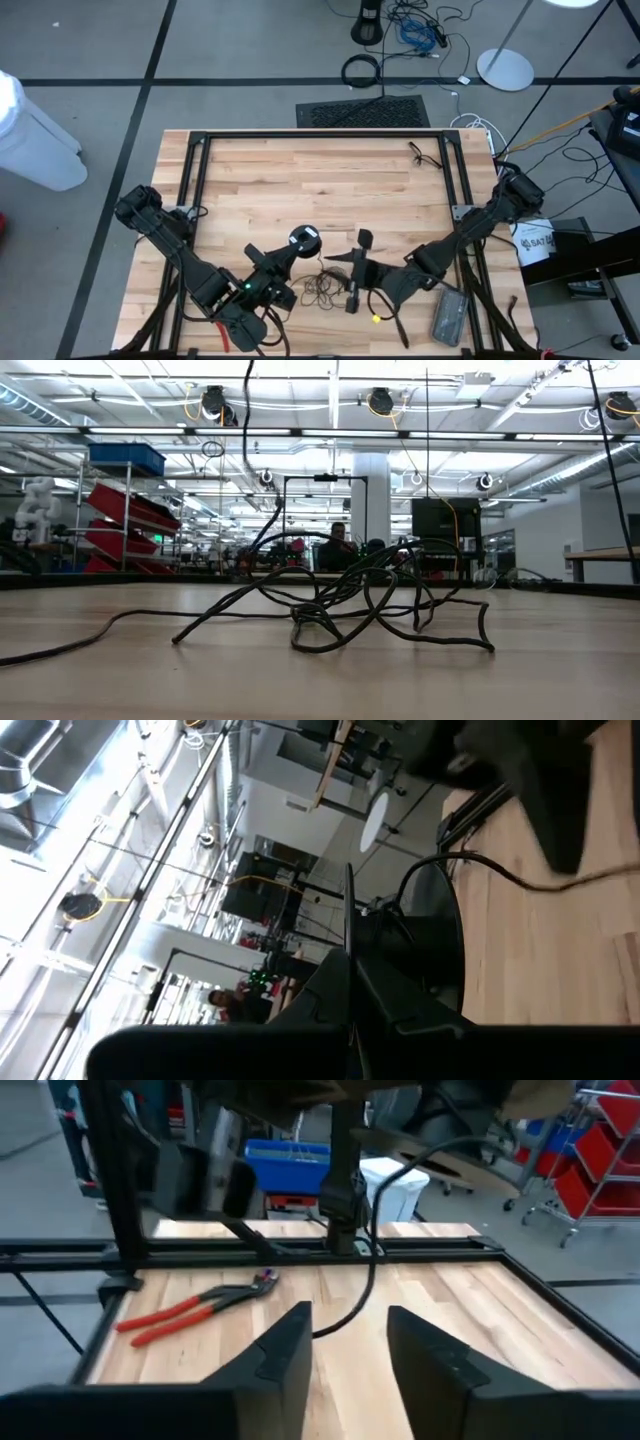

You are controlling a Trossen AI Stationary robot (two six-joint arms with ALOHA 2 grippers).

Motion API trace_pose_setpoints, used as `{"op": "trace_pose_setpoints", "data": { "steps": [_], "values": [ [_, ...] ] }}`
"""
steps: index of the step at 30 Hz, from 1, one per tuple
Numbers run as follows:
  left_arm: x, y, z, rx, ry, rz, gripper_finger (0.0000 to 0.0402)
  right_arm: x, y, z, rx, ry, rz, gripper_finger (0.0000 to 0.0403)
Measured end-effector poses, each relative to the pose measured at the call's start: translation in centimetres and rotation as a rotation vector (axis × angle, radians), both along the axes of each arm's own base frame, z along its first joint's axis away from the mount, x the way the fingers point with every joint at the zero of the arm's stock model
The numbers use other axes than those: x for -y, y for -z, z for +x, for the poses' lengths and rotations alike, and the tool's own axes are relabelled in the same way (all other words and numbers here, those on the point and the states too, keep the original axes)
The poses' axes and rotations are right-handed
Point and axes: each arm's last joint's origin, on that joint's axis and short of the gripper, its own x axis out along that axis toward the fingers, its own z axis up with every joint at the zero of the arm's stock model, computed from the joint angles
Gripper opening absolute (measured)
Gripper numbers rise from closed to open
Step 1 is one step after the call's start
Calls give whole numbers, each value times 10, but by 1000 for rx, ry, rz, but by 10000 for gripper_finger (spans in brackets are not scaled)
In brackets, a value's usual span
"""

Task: Coil cords
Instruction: Coil the black wire onto the black spool

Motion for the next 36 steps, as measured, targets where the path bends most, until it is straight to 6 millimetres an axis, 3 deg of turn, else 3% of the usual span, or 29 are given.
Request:
{"op": "trace_pose_setpoints", "data": {
  "steps": [5,11,17,24,36],
  "values": [
    [0,0,0,1,5,-4,2,1,9,7,-22,8,-36,151],
    [0,0,0,1,5,-5,2,1,12,9,-31,4,-56,151],
    [0,0,0,2,5,-5,2,0,10,9,-15,5,-69,109],
    [0,0,0,6,4,-10,2,1,9,9,-20,26,-118,11],
    [-5,2,6,33,-10,-43,2,-13,-1,1,61,34,-149,1]
  ]
}}
